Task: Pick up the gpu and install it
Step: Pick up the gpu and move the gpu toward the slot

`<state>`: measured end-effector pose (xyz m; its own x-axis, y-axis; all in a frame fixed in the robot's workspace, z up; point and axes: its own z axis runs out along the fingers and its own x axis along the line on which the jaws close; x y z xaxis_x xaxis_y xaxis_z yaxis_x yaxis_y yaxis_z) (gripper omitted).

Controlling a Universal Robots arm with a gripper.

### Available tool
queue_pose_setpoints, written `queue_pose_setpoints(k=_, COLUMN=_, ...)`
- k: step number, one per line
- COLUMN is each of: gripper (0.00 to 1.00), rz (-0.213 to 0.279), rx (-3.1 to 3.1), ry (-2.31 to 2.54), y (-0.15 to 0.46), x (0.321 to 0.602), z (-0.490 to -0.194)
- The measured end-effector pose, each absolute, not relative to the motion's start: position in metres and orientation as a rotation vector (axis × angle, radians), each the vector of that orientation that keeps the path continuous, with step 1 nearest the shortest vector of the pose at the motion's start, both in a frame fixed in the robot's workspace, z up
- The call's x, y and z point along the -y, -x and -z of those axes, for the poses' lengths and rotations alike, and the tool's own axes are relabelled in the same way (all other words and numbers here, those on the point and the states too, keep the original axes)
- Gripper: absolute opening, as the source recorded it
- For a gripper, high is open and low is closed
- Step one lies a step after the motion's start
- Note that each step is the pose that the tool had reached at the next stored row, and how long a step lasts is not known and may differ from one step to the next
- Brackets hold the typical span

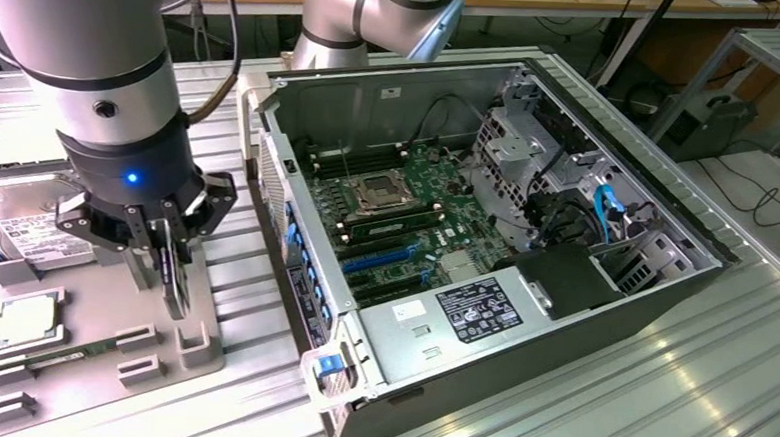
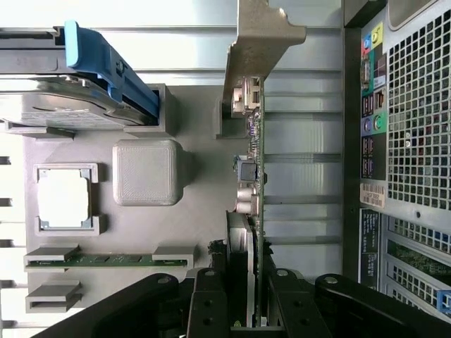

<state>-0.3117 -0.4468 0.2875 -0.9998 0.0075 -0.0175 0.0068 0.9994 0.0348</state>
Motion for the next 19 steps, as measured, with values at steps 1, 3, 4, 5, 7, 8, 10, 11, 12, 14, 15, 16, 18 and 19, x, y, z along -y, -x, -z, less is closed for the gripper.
queue_pose_setpoints(k=1, gripper=0.27, rz=-0.054, rx=-3.123, ry=-0.011, y=0.312, x=0.447, z=-0.289)
queue_pose_setpoints(k=3, gripper=0.27, rz=-0.054, rx=-3.123, ry=-0.011, y=0.312, x=0.447, z=-0.290)
queue_pose_setpoints(k=4, gripper=0.27, rz=-0.054, rx=-3.124, ry=-0.011, y=0.312, x=0.447, z=-0.291)
queue_pose_setpoints(k=5, gripper=0.27, rz=-0.054, rx=-3.124, ry=-0.011, y=0.312, x=0.447, z=-0.291)
queue_pose_setpoints(k=7, gripper=0.27, rz=-0.054, rx=-3.124, ry=-0.011, y=0.312, x=0.447, z=-0.293)
queue_pose_setpoints(k=8, gripper=0.27, rz=-0.054, rx=-3.124, ry=-0.011, y=0.312, x=0.447, z=-0.293)
queue_pose_setpoints(k=10, gripper=0.27, rz=-0.054, rx=-3.124, ry=-0.011, y=0.312, x=0.447, z=-0.294)
queue_pose_setpoints(k=11, gripper=0.27, rz=-0.054, rx=-3.124, ry=-0.011, y=0.312, x=0.447, z=-0.295)
queue_pose_setpoints(k=12, gripper=0.27, rz=-0.054, rx=-3.124, ry=-0.011, y=0.312, x=0.447, z=-0.296)
queue_pose_setpoints(k=14, gripper=0.27, rz=-0.055, rx=-3.124, ry=-0.011, y=0.312, x=0.447, z=-0.297)
queue_pose_setpoints(k=15, gripper=0.27, rz=-0.055, rx=-3.123, ry=-0.011, y=0.312, x=0.447, z=-0.298)
queue_pose_setpoints(k=16, gripper=0.27, rz=-0.055, rx=-3.124, ry=-0.011, y=0.312, x=0.447, z=-0.298)
queue_pose_setpoints(k=18, gripper=0.27, rz=-0.055, rx=-3.124, ry=-0.011, y=0.312, x=0.447, z=-0.300)
queue_pose_setpoints(k=19, gripper=0.27, rz=-0.055, rx=-3.124, ry=-0.011, y=0.312, x=0.447, z=-0.301)
